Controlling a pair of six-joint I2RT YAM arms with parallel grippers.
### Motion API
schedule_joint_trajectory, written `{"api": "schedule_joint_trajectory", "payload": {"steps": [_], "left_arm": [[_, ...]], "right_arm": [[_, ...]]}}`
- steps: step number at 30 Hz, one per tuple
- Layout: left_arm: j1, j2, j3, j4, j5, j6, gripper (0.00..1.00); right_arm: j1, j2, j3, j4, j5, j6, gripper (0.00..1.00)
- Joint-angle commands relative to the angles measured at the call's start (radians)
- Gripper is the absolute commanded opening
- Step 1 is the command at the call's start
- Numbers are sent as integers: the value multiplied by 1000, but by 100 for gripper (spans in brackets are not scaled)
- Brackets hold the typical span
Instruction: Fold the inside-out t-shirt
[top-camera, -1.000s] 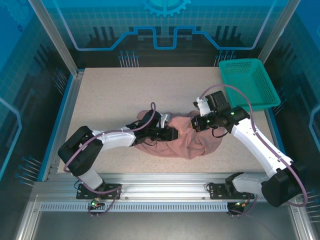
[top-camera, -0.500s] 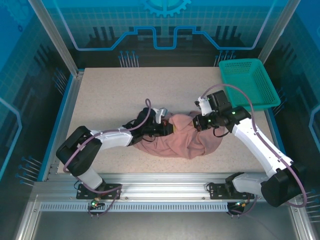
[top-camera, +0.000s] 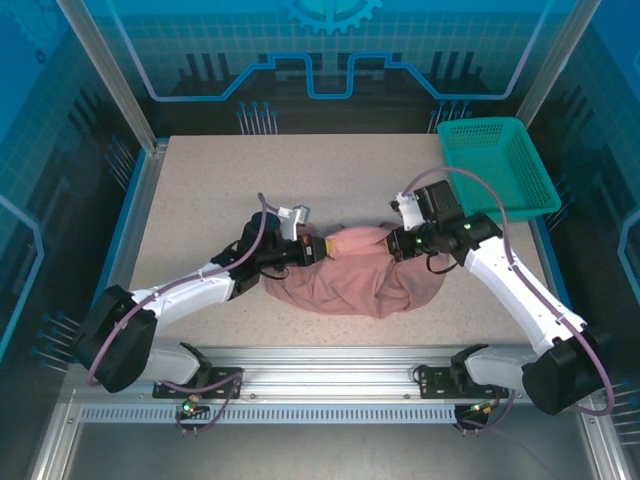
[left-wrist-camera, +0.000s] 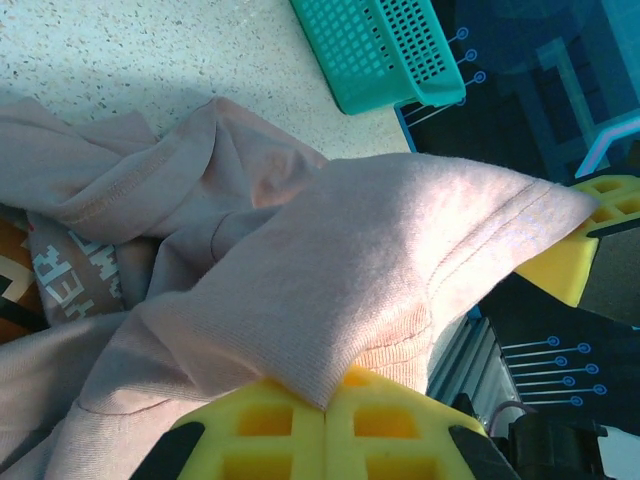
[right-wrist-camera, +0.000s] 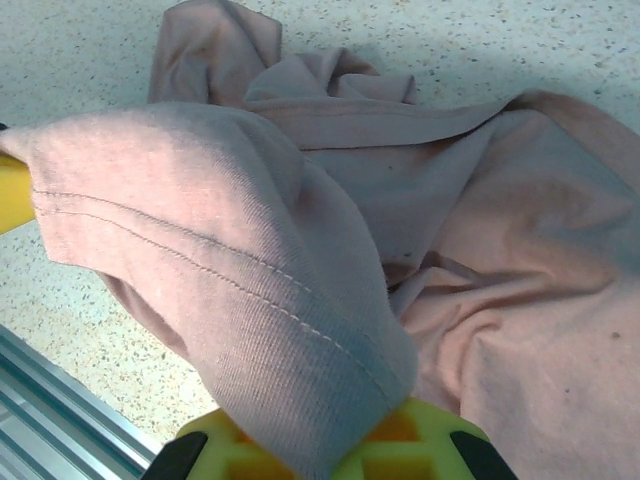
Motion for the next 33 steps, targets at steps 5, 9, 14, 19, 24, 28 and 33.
{"api": "schedule_joint_trajectory", "payload": {"steps": [5, 9, 14, 19, 24, 28, 33], "left_arm": [[4, 5, -32, 63, 50, -42, 0], [3, 49, -33, 44, 47, -13, 10], [-3, 38, -29, -105, -115, 80, 44], [-162, -8, 30, -242, -409, 314, 63], [-282, 26, 97, -266, -619, 475, 74], [-294, 83, 152, -284, -634, 507, 82], [-330, 147, 204, -304, -679, 565, 87]], "right_arm": [[21, 4, -39, 68, -66, 18, 0], [20, 8, -21, 77, -98, 29, 0], [18, 9, 5, 66, -112, 37, 0], [21, 12, 10, 72, -151, 54, 0], [22, 11, 14, 68, -149, 51, 0], [21, 18, 15, 66, -153, 49, 0], [20, 15, 20, 60, -144, 45, 0]]}}
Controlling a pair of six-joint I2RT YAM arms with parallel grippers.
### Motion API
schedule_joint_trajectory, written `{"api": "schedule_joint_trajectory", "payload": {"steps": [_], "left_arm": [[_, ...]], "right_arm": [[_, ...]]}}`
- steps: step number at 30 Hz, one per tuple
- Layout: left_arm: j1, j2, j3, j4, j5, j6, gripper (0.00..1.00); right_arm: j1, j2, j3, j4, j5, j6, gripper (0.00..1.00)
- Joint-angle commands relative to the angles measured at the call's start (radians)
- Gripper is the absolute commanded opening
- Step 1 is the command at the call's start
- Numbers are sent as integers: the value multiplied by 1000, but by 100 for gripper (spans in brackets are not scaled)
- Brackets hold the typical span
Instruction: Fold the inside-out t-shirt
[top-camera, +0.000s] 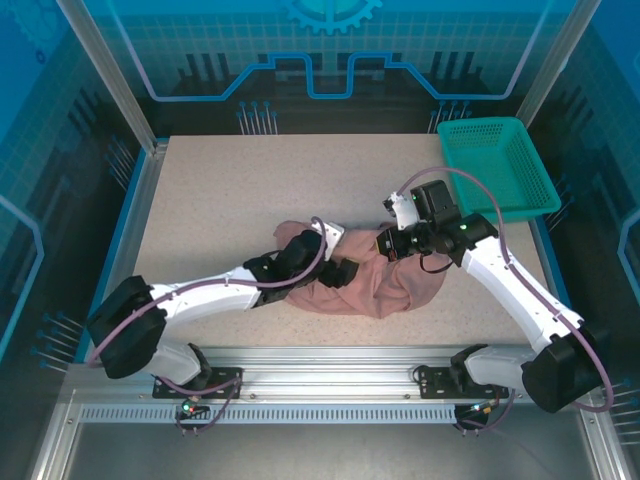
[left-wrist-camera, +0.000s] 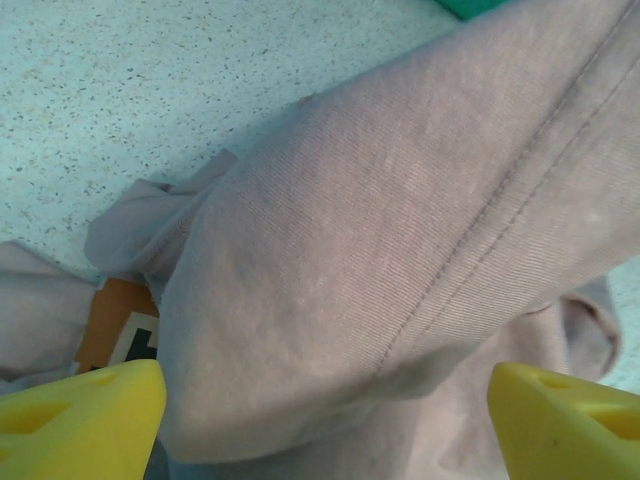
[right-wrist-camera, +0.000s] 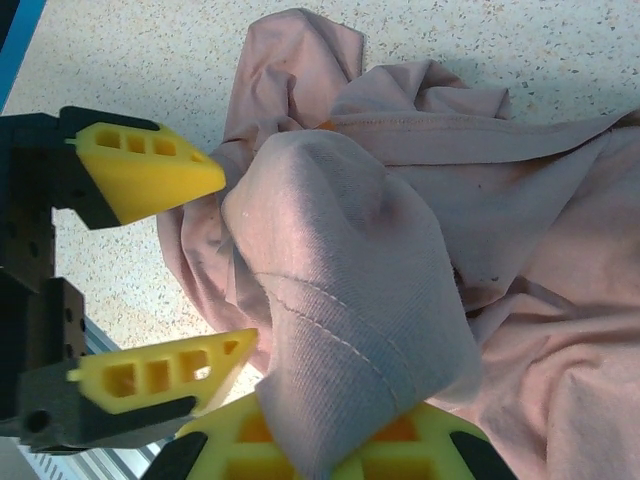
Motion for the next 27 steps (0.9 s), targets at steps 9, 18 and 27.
{"api": "schedule_joint_trajectory", "payload": {"steps": [9, 18, 27], "left_arm": [[-126, 100, 80, 61, -314, 286, 91], [-143, 184, 127, 214, -444, 408, 90], [-138, 183, 111, 229, -488, 481, 70]], "right_arm": [[-52, 21, 50, 26, -162, 91, 0], [-98, 37, 51, 56, -255, 136, 0], [-112, 42, 54, 40, -239, 114, 0]]}}
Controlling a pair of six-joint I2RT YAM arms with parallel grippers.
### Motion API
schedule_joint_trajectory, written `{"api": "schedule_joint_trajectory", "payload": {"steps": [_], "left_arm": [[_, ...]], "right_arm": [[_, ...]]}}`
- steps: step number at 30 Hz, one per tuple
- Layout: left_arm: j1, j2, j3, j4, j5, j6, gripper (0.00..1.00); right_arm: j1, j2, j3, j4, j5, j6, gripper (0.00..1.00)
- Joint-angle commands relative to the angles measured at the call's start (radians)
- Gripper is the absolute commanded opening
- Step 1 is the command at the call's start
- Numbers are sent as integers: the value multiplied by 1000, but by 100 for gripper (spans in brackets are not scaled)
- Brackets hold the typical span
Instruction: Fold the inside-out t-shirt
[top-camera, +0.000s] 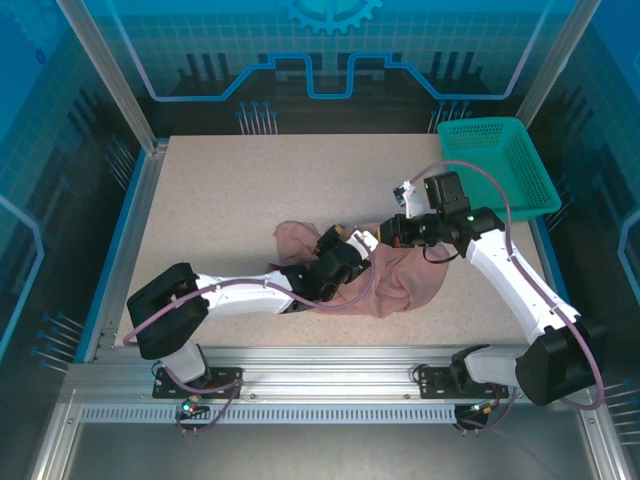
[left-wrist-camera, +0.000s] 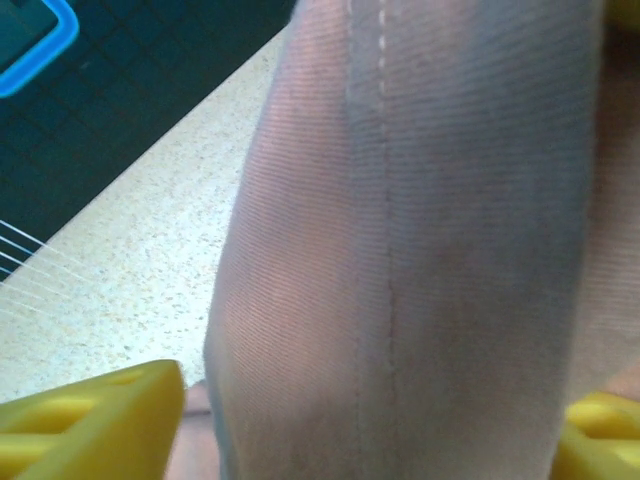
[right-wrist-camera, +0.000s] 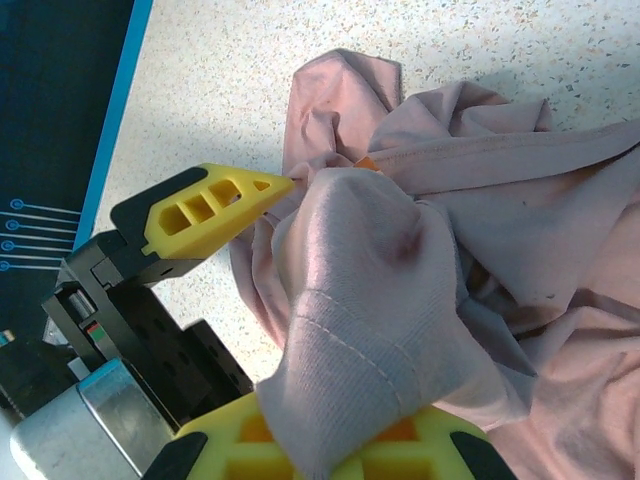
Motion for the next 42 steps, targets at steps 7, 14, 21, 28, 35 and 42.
{"api": "schedule_joint_trajectory", "payload": {"steps": [7, 14, 21, 28, 35, 42], "left_arm": [[8, -43, -37, 10, -8, 28, 55], [9, -54, -76, 25, 15, 58, 39], [9, -64, -83, 70, 37, 81, 14], [37, -222, -155, 11, 187, 9, 0], [226, -385, -87, -328, 432, -282, 0], [373, -466, -40, -523, 556, -414, 0]], "right_arm": [[-14, 12, 44, -12, -43, -16, 0], [-16, 21, 46, -4, -46, -13, 0], [-16, 24, 34, 17, -50, 3, 0], [-13, 45, 49, 34, 22, 8, 0], [56, 102, 115, 61, 35, -20, 32], [51, -14, 71, -20, 66, -115, 47]]}}
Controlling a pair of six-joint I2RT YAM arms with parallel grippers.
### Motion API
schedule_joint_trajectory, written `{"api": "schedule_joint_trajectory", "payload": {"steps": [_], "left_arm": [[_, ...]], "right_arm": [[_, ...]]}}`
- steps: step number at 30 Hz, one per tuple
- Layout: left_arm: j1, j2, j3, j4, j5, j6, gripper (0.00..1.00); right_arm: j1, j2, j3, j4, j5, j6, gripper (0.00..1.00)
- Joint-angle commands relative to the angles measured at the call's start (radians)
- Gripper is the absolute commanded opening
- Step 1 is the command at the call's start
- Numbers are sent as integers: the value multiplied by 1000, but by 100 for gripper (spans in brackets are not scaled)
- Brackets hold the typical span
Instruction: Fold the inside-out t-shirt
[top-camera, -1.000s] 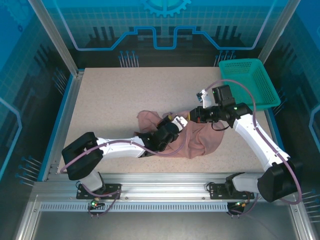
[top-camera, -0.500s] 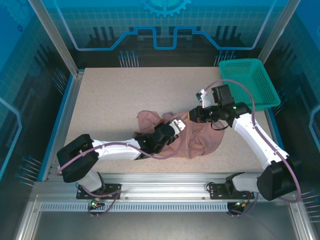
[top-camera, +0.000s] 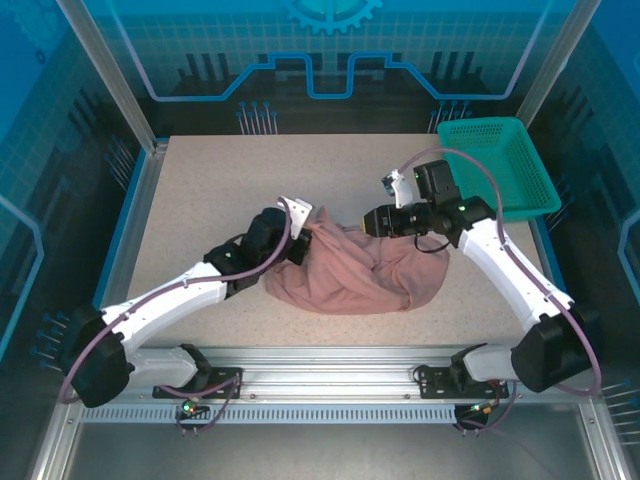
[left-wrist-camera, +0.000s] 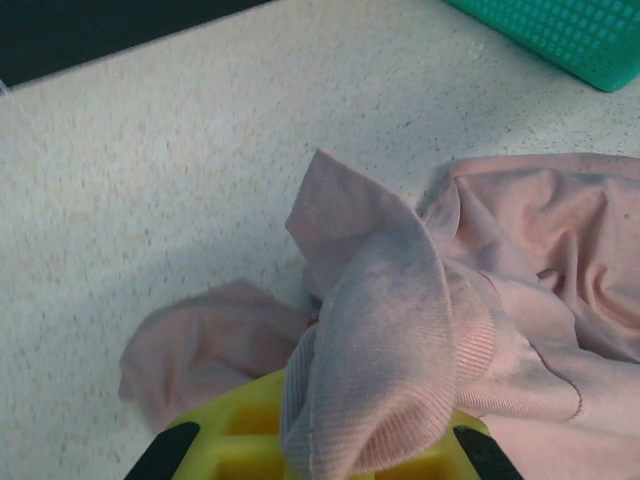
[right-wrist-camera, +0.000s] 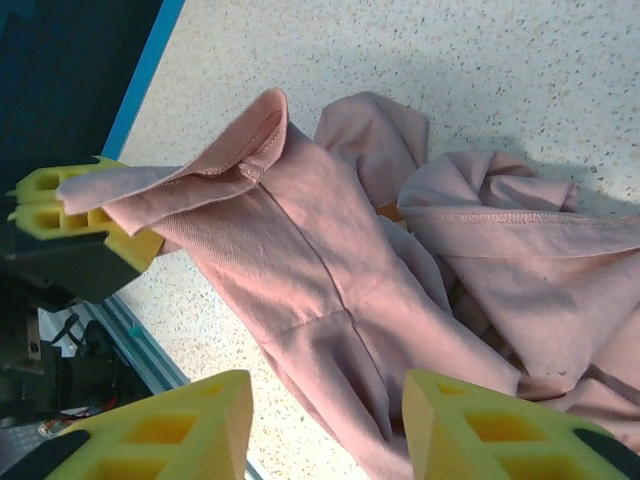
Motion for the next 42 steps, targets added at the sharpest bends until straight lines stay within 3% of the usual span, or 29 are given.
{"api": "schedule_joint_trajectory", "payload": {"steps": [1, 4, 8, 16, 20, 22, 26, 29, 37, 42], "left_arm": [[55, -53, 32, -133, 136, -130, 0], [102, -83, 14, -100, 282, -175, 0], [122, -90, 2, -47, 428, -222, 0], [144, -62, 3, -8, 570, -287, 0], [179, -28, 9, 9, 637, -350, 0], [203, -17, 0, 36, 679, -391, 0], [256, 55, -3, 72, 752, -483, 0], [285, 130, -8, 123, 774, -551, 10], [335, 294, -36, 258, 799, -601, 30], [341, 312, -71, 261, 745, -505, 48]], "right_arm": [[0, -73, -43, -50, 61, -43, 47], [19, -51, -92, -18, 59, -31, 50], [103, -6, -128, 173, -14, -22, 56], [240, 91, -123, 290, -36, -123, 69], [263, 146, -136, 357, -7, -142, 69], [265, 166, -137, 396, -6, -133, 63], [266, 201, -122, 391, 61, -113, 22], [254, 245, -97, 320, 130, -70, 0], [238, 401, -43, 271, 115, 29, 0], [234, 459, -4, 268, 86, 41, 0]]}}
